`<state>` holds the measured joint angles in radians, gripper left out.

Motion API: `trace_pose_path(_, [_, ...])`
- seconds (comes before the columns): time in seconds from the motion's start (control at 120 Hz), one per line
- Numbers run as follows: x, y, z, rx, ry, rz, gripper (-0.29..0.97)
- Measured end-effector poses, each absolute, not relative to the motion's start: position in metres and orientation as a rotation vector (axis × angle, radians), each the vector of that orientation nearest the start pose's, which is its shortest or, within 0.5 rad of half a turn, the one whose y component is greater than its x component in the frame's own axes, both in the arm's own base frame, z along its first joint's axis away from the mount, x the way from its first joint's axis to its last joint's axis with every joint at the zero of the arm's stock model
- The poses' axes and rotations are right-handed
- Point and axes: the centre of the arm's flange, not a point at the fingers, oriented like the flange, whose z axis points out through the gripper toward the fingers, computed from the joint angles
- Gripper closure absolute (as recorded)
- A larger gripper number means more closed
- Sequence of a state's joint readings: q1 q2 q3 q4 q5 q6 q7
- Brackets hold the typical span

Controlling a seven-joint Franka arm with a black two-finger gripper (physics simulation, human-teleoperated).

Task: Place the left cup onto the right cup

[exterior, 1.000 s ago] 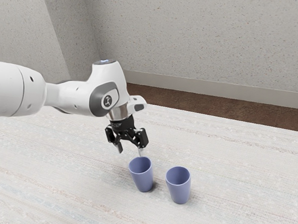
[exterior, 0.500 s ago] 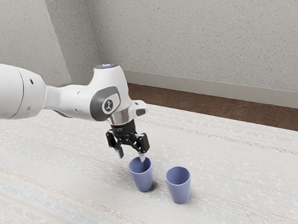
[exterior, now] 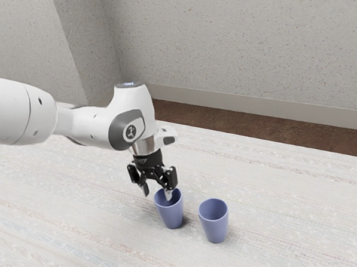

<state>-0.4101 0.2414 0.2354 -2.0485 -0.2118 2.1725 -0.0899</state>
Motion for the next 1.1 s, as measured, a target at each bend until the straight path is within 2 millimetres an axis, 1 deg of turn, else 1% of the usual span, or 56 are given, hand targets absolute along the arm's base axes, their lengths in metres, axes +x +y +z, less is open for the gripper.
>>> trace_pose_path(0.108, [0.563, -0.109, 0.311, -3.228, -0.074, 0.191, 0.27])
trace_pose_path(0.225, [0.565, -0.108, 0.305, -3.226, -0.081, 0.170, 0.31])
trace_pose_path(0.667, [0.572, -0.114, 0.292, -3.240, -0.112, 0.095, 0.38])
trace_pose_path(0.733, [0.572, -0.115, 0.291, -3.243, -0.113, 0.090, 0.42])
trace_pose_path(0.867, [0.572, -0.116, 0.291, -3.246, -0.118, 0.083, 0.58])
trace_pose_path(0.925, [0.573, -0.116, 0.291, -3.246, -0.119, 0.080, 0.64])
trace_pose_path(1.1, [0.573, -0.116, 0.292, -3.247, -0.125, 0.076, 0.73])
